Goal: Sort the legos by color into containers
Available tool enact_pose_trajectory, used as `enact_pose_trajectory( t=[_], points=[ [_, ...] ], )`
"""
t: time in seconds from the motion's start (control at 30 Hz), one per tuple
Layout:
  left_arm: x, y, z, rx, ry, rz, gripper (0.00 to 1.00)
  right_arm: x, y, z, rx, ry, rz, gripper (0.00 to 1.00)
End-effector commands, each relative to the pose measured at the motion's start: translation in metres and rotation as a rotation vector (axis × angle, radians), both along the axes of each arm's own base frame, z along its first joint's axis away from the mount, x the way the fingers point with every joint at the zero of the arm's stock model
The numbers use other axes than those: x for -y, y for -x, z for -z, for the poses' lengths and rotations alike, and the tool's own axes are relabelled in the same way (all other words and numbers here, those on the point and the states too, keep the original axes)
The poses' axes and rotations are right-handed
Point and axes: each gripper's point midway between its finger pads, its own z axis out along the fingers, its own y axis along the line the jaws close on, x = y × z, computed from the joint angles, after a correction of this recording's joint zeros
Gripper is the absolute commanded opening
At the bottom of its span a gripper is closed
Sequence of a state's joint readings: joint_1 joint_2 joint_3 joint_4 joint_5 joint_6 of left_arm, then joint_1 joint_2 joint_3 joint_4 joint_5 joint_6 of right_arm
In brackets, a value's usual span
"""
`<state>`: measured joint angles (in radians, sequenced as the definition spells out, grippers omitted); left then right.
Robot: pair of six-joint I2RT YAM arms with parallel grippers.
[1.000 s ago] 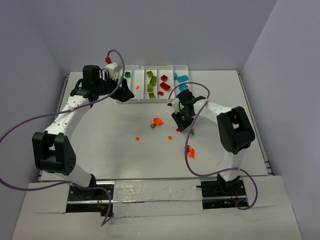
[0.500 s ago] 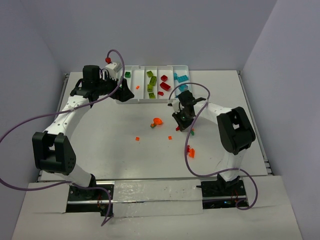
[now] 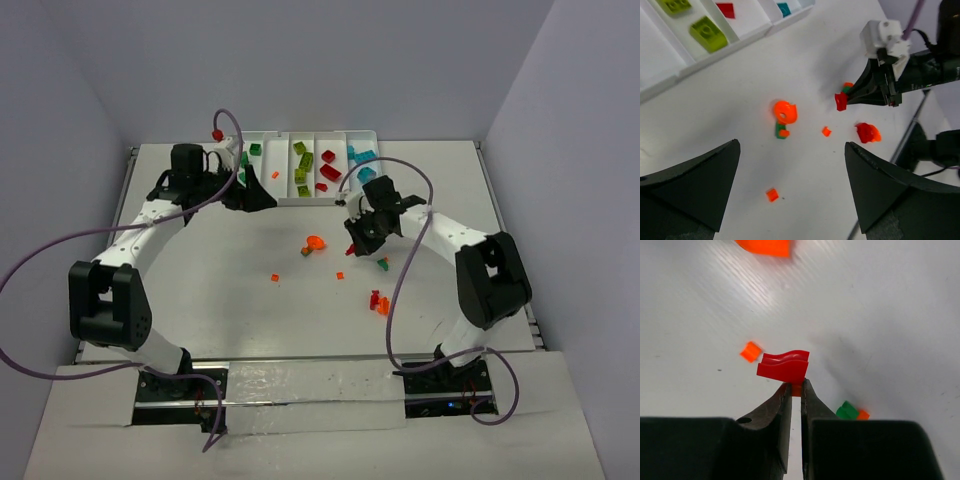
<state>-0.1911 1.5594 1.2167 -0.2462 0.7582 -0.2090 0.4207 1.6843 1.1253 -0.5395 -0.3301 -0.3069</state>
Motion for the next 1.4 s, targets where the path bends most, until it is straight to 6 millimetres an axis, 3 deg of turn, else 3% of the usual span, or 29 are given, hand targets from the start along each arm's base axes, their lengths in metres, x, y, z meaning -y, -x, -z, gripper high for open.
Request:
enact_pose_trajectory(
  t=[0.0, 0.13, 0.33, 0.53, 0.9, 1.23, 1.37],
  points=[
    [0.023, 0.023, -0.02, -0.081, 0.163, 0.075, 0.94, -0.038, -0.002, -0.074, 0.134, -0.18, -0.113, 0.0],
    [0.045, 0.042, -0.013, -0.183, 0.209, 0.136, 0.92, -0.065, 0.006, -0.109, 0.211, -0.223, -0.185, 0.0],
    [0.077, 0.065, -0.011, -0.222, 0.21, 0.217, 0.92, -0.089, 0.019, -0.129, 0.261, -0.236, -0.24, 0.0],
    [0.102, 0.085, 0.001, -0.281, 0.208, 0.298, 0.84, -0.102, 0.029, -0.146, 0.307, -0.248, -0.28, 0.0],
    [0.112, 0.09, 0.013, -0.337, 0.199, 0.323, 0.64, -0.106, 0.034, -0.16, 0.349, -0.257, -0.287, 0.0],
    [0.118, 0.097, 0.013, -0.385, 0.235, 0.366, 0.49, -0.104, 0.028, -0.161, 0.385, -0.225, -0.263, 0.0],
    [0.119, 0.1, 0.012, -0.394, 0.248, 0.384, 0.28, -0.101, 0.028, -0.157, 0.392, -0.202, -0.262, 0.0]
  ],
)
